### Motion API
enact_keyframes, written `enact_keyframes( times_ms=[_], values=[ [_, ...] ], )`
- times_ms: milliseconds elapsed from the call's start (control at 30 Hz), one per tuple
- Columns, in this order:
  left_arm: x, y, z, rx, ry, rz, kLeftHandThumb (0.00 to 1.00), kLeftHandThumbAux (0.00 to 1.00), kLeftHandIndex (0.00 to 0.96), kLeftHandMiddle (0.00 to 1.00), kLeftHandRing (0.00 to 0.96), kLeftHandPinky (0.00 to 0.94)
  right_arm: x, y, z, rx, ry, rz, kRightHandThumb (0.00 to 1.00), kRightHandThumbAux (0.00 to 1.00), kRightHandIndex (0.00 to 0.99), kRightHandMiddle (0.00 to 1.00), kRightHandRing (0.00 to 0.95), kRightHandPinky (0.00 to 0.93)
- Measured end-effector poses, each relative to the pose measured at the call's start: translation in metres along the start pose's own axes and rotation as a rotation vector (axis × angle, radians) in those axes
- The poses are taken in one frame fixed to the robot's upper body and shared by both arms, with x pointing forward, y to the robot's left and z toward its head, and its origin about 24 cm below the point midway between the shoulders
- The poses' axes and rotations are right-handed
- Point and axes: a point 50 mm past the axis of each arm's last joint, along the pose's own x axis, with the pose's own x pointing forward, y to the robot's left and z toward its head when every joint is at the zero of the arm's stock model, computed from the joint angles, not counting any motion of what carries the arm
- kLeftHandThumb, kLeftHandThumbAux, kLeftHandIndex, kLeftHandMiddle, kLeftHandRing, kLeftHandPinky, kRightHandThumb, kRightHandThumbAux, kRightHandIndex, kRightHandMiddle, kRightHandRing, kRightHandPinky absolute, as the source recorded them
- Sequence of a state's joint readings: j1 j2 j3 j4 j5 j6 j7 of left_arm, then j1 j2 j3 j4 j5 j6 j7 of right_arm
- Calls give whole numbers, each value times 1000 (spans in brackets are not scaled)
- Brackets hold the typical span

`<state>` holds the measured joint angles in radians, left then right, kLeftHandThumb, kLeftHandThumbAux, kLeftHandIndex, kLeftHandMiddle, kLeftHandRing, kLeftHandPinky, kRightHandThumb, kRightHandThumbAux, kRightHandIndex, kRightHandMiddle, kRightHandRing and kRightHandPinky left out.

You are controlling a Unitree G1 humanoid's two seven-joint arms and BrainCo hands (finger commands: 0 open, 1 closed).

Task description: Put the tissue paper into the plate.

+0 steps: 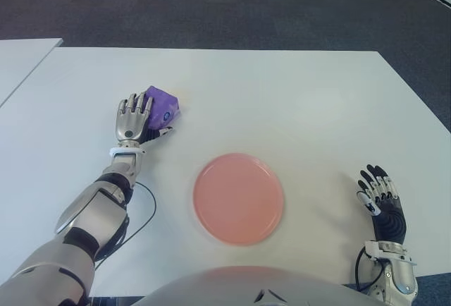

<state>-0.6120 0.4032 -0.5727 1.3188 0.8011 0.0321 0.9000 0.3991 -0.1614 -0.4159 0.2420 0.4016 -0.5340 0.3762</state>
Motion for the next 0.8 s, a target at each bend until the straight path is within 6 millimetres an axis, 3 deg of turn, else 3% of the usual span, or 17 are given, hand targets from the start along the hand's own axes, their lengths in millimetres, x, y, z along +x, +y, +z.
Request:
enact_keyframes(
  times_ms=[367,567,800],
  values=[
    [-2,-3,5,-8,3,-16,116,284,59,50,18,42,-2,-3,0,1,4,1,22,689,108,124,101,109],
    [-3,-3,7,-24,12,-8,166,331,249,198,125,91,-3,-5,1,-2,7,1,22,689,108,124,101,109],
    [-3,-1,12,-53,23,43,194,364,306,260,176,113,-4,-9,1,-3,7,-4,22,689,108,124,101,109]
  ],
)
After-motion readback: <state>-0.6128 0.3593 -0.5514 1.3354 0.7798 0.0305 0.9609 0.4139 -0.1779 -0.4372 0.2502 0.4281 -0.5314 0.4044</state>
